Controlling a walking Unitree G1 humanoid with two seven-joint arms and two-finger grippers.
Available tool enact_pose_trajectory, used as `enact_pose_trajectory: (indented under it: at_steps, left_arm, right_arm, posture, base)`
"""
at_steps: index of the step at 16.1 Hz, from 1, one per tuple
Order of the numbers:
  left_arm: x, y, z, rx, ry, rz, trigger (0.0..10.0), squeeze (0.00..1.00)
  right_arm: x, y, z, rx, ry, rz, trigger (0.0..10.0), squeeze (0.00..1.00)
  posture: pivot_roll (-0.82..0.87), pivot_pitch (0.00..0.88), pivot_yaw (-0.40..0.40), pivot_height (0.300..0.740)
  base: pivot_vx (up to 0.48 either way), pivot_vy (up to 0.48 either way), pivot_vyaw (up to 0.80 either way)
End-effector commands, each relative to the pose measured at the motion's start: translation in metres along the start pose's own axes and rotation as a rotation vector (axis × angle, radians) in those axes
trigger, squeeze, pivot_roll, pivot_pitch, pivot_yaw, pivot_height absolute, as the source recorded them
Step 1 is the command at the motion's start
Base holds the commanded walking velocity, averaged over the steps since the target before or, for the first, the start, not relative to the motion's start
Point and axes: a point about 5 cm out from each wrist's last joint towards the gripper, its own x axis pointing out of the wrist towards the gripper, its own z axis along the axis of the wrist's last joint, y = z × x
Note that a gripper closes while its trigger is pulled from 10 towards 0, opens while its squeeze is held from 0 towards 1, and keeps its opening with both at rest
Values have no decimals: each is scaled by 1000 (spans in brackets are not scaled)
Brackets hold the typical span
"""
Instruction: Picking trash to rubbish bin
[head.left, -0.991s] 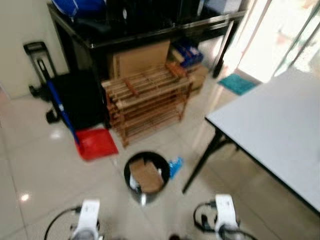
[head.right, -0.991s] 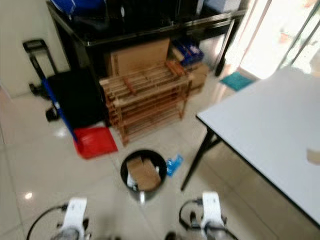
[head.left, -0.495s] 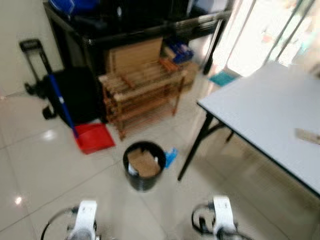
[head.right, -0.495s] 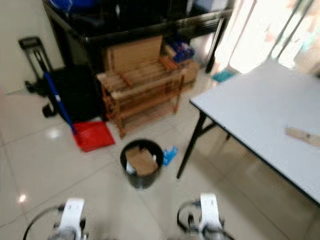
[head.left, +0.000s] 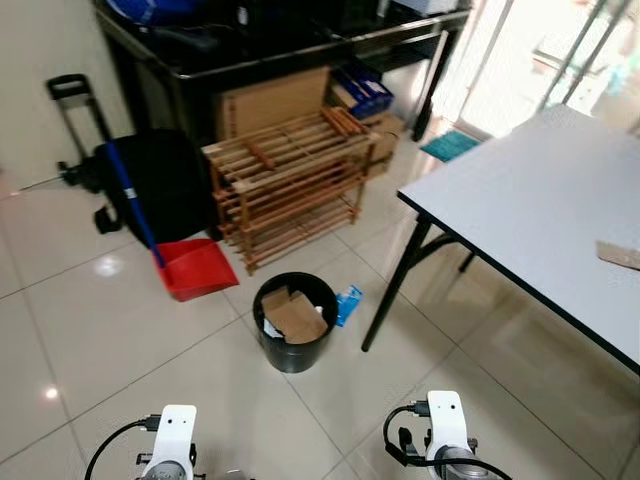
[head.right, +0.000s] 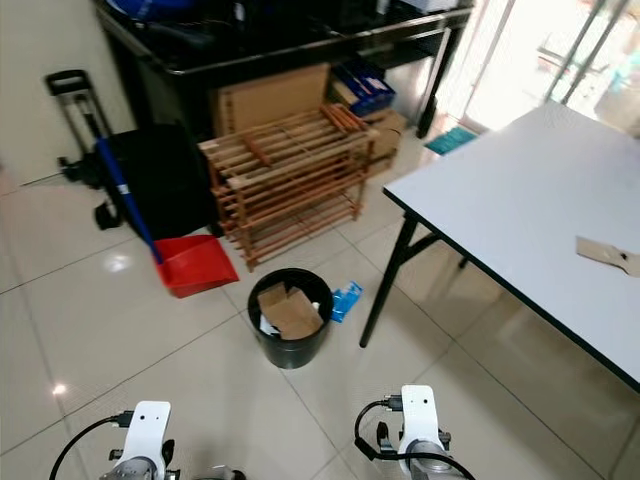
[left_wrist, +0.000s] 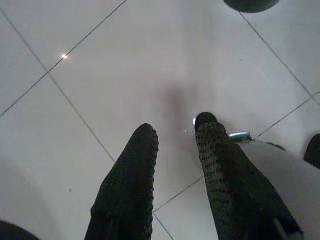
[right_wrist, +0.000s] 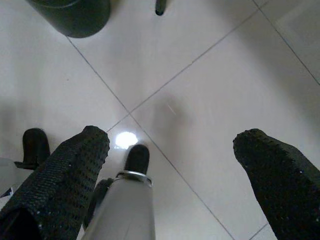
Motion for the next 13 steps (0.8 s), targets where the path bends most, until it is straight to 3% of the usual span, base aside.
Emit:
enact_pose_trajectory:
  at_steps: [1, 2, 13]
  left_arm:
    - [0, -1, 0, -7, -3, 8, 10000, 0]
    - [0, -1, 0, 4, 2, 11, 10000, 0]
    - [0, 1, 0, 33, 17, 27, 10000, 0]
  right_arm:
    - [0, -2, 1, 7, -5, -2, 10000, 0]
    - [0, -2, 0, 9, 0, 2, 10000, 0]
    - [0, -1, -1, -3, 16, 6, 10000, 0]
  posture:
    - [26, 72, -76, 740]
    - [26, 72, -76, 740]
    - [28, 71, -77, 740]
  base:
    - [0, 0, 0]
    - [0, 0, 0]
    - [0, 0, -800]
